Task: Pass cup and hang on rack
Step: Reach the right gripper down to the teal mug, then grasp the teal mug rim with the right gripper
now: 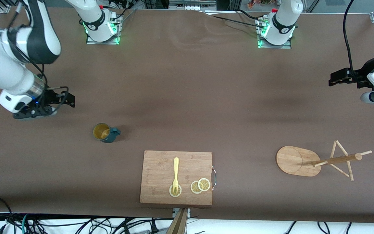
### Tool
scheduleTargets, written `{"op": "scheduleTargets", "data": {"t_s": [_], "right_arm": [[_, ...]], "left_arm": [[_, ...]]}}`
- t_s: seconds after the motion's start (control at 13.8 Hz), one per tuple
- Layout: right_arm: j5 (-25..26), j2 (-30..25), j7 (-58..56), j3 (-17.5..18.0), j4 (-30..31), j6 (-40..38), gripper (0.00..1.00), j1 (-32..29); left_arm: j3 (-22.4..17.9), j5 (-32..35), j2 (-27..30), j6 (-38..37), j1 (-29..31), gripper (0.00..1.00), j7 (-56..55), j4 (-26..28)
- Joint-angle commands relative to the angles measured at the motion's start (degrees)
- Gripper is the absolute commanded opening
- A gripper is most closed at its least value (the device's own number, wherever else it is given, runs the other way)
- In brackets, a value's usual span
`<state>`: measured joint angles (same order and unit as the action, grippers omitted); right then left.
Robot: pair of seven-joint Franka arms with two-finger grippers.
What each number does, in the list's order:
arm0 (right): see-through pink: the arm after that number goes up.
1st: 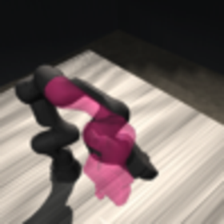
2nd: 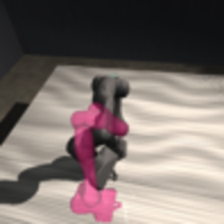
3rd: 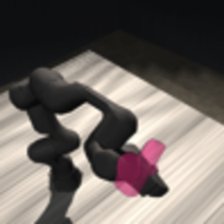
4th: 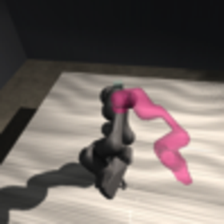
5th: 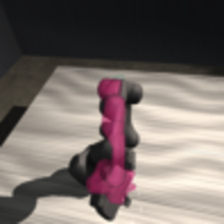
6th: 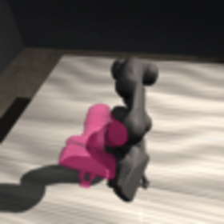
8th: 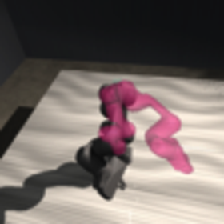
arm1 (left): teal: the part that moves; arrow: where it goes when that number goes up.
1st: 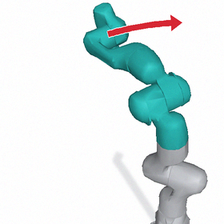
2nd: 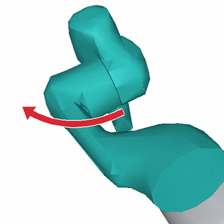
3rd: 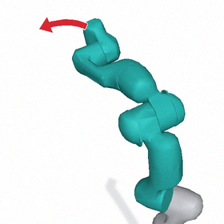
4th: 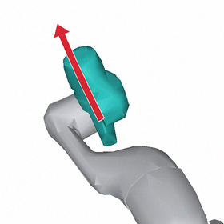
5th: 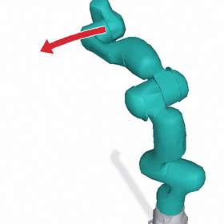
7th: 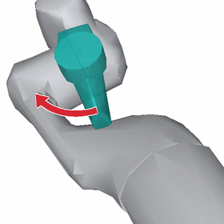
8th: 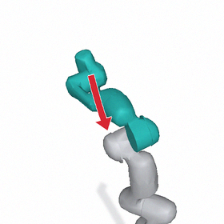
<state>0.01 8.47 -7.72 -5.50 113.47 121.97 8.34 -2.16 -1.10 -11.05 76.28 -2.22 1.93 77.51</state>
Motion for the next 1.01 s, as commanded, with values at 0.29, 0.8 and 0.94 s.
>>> {"op": "scheduleTargets", "data": {"t_s": [0.29, 0.8, 0.94], "right_arm": [[-0.98, 13.66, 0.96, 0.67, -5.87, 8.55, 0.98, 1.59], [-4.06, 21.41, 0.51, 0.75, -10.20, 12.33, 0.88, 2.20], [-4.06, 22.73, 0.78, 1.02, -10.19, 13.47, 0.65, 2.30]], "left_arm": [[0.23, -1.01, -0.82, -0.43, 0.28, 1.00, -0.43, -1.84], [0.23, -1.01, -0.82, -0.43, 0.37, 1.00, -0.43, -1.84], [0.23, -1.01, -0.82, -0.43, 0.37, 1.00, -0.17, -1.84]]}}
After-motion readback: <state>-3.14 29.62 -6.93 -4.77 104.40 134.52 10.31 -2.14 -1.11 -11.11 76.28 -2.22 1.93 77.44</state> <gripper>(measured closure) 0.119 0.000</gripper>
